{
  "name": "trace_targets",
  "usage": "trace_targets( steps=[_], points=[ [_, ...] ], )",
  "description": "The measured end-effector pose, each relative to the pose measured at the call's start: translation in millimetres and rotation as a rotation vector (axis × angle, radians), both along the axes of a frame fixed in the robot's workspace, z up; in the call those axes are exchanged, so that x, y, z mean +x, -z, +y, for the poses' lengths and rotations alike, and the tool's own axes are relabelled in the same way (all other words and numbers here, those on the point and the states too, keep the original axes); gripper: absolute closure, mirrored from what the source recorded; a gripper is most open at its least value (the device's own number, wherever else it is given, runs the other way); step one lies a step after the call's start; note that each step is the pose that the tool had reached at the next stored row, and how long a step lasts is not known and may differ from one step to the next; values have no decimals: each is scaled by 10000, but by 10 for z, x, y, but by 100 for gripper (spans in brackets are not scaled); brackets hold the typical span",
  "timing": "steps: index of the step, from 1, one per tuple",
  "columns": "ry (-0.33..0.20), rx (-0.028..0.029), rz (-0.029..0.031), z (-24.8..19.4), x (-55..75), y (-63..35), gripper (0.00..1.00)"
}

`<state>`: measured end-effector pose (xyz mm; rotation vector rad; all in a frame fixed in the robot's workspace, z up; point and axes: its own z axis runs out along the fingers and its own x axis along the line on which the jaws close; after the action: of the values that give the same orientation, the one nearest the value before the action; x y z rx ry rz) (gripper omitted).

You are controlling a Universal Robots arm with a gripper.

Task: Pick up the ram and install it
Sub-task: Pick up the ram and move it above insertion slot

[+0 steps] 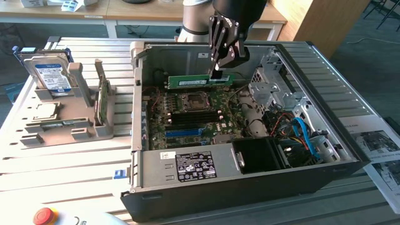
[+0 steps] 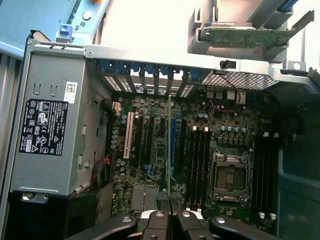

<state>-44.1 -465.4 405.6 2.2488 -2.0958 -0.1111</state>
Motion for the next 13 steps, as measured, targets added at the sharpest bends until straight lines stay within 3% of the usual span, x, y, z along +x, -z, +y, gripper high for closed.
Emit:
trace_targets(
  steps=[5,13],
  points=[
    [4,-3,1,8,-2,-2,88],
    [23,-1,0,157,-1,5,88]
  ],
)
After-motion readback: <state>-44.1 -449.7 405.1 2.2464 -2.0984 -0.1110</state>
